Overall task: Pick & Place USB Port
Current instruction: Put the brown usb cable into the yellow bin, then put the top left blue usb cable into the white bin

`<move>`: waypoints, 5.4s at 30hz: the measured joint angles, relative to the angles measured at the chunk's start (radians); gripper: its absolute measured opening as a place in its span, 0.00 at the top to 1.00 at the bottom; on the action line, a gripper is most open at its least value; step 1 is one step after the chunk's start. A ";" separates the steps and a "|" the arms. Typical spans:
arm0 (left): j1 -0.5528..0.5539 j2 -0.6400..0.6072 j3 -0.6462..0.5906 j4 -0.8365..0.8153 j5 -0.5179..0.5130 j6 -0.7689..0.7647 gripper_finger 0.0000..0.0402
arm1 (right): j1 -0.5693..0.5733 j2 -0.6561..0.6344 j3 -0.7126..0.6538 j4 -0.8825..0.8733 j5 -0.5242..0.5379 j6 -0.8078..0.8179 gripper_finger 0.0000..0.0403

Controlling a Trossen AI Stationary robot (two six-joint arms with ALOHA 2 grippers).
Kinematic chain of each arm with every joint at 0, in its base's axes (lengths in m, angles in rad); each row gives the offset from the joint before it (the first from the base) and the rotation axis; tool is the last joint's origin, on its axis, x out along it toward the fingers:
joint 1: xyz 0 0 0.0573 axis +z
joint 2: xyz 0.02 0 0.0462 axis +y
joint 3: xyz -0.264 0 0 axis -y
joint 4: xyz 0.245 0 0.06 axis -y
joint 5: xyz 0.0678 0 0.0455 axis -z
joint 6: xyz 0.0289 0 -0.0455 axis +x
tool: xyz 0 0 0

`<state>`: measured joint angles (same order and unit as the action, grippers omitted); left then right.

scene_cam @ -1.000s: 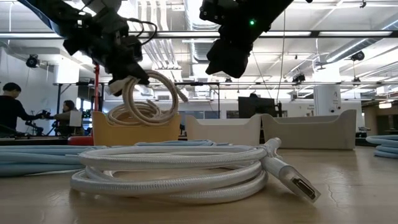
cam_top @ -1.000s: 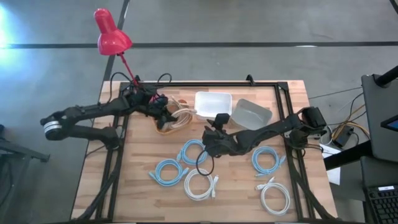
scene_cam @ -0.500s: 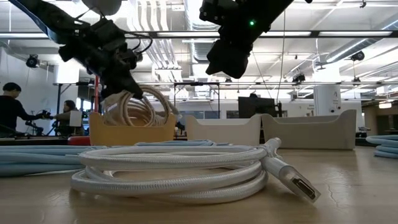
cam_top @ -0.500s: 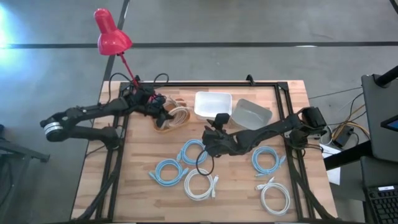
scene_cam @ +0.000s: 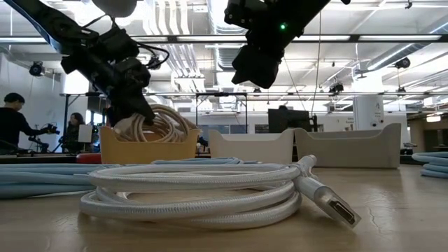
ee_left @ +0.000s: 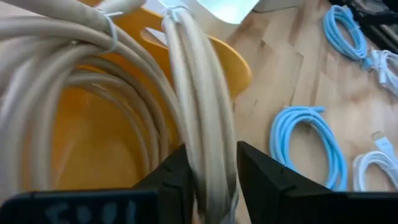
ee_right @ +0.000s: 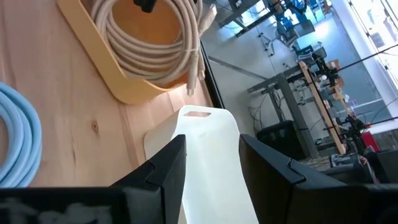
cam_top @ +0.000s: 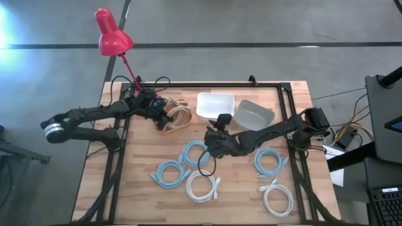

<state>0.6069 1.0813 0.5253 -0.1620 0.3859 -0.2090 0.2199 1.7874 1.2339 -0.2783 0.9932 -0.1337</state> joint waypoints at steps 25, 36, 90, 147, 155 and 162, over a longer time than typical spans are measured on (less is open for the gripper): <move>-0.008 -0.094 0.258 -0.376 -0.258 0.233 0.66 | -0.003 0.000 0.000 0.000 -0.108 0.131 0.65; -0.069 -0.211 0.255 -0.360 -0.257 0.233 0.66 | -0.015 0.000 -0.004 0.001 -0.475 0.366 0.68; -0.091 -0.214 0.109 -0.216 -0.253 0.205 0.66 | -0.109 0.217 -0.018 0.009 -0.706 0.511 0.86; -0.091 -0.214 0.108 -0.212 -0.253 0.205 0.66 | -0.452 0.225 -0.011 0.040 0.113 0.288 0.80; -0.091 -0.214 0.108 -0.212 -0.253 0.205 0.66 | -0.460 0.221 -0.013 0.031 0.106 0.253 0.69; -0.091 -0.214 0.108 -0.212 -0.251 0.205 0.66 | -0.459 0.203 -0.013 0.031 0.105 0.235 0.63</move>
<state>0.5159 0.8677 0.6334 -0.3740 0.1349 -0.0036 -0.2387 1.9904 1.2213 -0.2472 1.0987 0.1009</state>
